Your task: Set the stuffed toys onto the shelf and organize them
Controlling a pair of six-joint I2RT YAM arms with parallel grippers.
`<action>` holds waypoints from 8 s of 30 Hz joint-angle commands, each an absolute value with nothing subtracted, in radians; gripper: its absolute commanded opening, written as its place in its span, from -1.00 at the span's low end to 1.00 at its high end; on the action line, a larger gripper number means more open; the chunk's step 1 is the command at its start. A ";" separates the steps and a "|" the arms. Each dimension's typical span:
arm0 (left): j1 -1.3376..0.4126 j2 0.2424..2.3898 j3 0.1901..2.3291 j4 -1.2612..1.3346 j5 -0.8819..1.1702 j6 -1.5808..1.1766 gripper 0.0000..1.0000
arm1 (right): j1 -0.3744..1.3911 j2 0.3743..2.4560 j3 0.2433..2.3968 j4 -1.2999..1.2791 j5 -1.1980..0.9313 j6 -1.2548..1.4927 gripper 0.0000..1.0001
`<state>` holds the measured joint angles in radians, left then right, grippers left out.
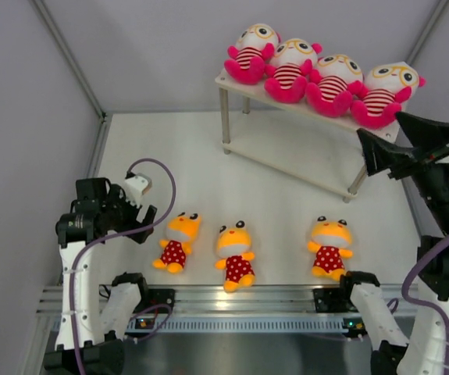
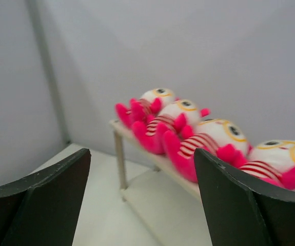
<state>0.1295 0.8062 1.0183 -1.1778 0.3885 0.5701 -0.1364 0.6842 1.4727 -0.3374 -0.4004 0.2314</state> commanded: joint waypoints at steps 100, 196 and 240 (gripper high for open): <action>0.126 0.755 0.920 -1.154 0.285 0.512 0.94 | 0.659 1.605 1.218 0.128 0.199 -0.741 0.52; 0.126 0.650 0.653 -0.787 -0.215 0.331 0.95 | 0.385 1.445 0.976 -0.015 -0.264 -1.184 -1.00; 0.028 0.569 0.646 -0.788 -0.160 0.365 0.95 | 0.699 0.841 0.988 -1.096 0.245 0.716 0.23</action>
